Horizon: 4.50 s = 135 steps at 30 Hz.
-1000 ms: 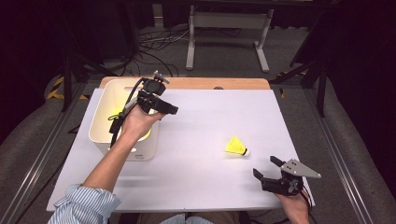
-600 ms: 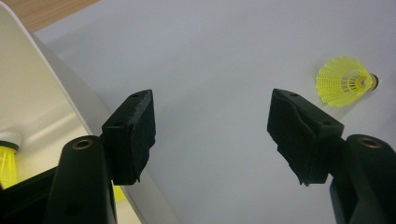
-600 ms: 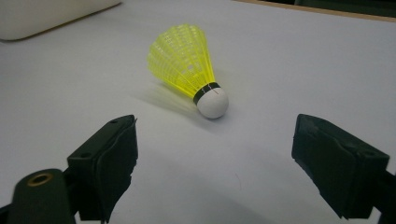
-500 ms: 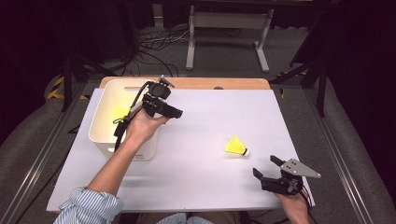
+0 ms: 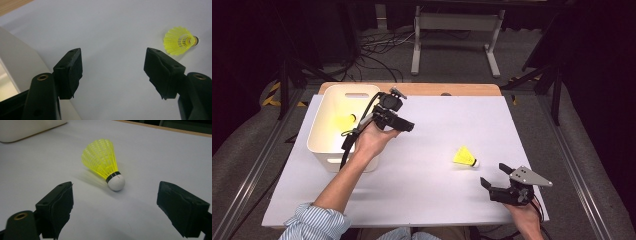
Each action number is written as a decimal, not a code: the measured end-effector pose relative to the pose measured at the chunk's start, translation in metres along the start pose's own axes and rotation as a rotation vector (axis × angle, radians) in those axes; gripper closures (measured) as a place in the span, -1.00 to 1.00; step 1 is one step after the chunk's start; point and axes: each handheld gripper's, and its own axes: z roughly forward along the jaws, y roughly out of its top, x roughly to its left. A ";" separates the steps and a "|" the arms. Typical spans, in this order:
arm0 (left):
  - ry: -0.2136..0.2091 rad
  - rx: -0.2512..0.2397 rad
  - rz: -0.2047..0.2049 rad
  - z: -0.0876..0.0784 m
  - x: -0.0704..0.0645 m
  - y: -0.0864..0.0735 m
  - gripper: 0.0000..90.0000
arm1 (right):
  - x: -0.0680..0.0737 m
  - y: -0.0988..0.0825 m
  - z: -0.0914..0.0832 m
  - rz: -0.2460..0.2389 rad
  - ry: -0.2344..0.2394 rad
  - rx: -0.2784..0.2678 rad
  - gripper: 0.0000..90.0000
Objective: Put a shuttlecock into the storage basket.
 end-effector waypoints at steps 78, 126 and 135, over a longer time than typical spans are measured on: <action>-0.044 0.081 -0.005 0.060 -0.019 -0.022 -0.32 | -0.010 0.045 0.081 -0.116 0.066 0.465 0.18; -0.084 0.097 0.046 0.066 -0.024 -0.034 -0.29 | 0.012 0.072 0.089 -0.147 0.111 0.470 0.40; -0.093 0.089 0.056 0.065 -0.024 -0.038 -0.29 | 0.023 0.082 0.097 -0.162 0.139 0.472 0.40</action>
